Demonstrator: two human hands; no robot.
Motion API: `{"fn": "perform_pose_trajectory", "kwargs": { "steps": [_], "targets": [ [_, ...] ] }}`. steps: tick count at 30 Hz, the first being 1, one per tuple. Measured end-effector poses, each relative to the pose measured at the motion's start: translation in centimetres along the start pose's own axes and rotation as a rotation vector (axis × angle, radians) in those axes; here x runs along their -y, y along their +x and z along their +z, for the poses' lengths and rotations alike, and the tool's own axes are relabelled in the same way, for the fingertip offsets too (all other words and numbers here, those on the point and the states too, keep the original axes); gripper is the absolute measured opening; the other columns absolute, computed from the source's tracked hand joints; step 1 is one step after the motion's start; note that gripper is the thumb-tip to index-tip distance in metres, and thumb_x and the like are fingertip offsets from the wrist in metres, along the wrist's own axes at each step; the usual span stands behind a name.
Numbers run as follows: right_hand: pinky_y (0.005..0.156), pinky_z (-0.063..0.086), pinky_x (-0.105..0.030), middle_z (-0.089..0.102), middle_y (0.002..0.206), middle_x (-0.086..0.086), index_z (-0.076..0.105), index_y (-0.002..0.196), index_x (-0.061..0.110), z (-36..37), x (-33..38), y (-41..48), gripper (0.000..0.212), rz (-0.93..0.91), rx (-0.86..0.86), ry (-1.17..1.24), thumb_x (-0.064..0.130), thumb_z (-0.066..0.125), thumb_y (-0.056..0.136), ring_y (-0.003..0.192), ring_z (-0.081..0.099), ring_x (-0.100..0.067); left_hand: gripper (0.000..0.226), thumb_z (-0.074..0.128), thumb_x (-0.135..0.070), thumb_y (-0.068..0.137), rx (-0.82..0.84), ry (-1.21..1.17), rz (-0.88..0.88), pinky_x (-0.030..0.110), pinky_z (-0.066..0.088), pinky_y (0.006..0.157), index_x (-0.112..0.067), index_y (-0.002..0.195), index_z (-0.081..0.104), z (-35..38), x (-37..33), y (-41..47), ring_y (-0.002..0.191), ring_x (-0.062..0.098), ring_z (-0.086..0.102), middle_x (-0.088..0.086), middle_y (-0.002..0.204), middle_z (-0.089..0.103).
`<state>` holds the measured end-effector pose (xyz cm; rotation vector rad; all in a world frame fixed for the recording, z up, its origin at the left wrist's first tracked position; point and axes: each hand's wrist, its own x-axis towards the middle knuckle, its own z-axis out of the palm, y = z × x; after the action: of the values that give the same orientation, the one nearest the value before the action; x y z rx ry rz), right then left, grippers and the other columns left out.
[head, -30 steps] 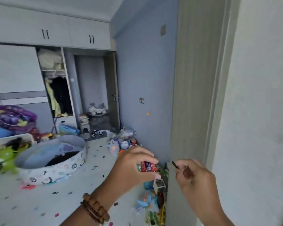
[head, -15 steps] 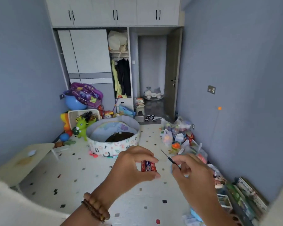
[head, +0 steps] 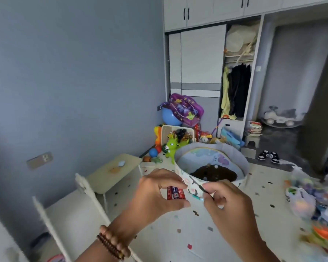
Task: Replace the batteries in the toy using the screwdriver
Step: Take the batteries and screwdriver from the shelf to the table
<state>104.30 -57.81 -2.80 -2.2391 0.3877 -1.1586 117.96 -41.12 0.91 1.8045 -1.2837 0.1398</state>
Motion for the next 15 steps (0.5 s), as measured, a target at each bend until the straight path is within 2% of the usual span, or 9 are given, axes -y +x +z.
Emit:
{"fn": "perform_pose_trajectory", "kwargs": {
  "steps": [5, 10, 15],
  "targets": [
    [0.057, 0.05, -0.018, 0.068, 0.076, 0.012, 0.077, 0.085, 0.023, 7.9, -4.0, 9.2, 0.03, -0.047, 0.04, 0.049, -0.001, 0.085, 0.07, 0.061, 0.061, -0.009, 0.036, 0.089, -0.047, 0.064, -0.066, 0.01, -0.055, 0.029, 0.056, 0.082, -0.035, 0.096, 0.079, -1.0, 8.7, 7.5, 0.106, 0.008, 0.064, -0.019, 0.103, 0.071],
    [0.056, 0.051, -0.017, 0.068, 0.074, 0.009, 0.076, 0.084, 0.019, 14.6, -7.3, 19.2, 0.028, -0.087, 0.053, 0.099, -0.006, 0.083, 0.071, 0.06, 0.063, -0.007, 0.037, 0.086, -0.052, 0.065, -0.09, 0.064, -0.092, 0.02, 0.053, 0.079, -0.034, 0.097, 0.078, -2.5, 15.8, 15.8, 0.106, 0.008, 0.063, -0.02, 0.103, 0.07],
    [0.057, 0.056, -0.023, 0.067, 0.074, 0.01, 0.076, 0.087, 0.02, 22.2, -11.6, 28.3, 0.026, -0.139, 0.132, 0.174, -0.002, 0.082, 0.074, 0.06, 0.067, -0.008, 0.036, 0.09, -0.045, 0.065, -0.149, 0.075, -0.188, 0.028, 0.057, 0.084, -0.032, 0.097, 0.079, -2.5, 23.9, 22.9, 0.109, 0.009, 0.064, -0.019, 0.105, 0.07]
  ]
}}
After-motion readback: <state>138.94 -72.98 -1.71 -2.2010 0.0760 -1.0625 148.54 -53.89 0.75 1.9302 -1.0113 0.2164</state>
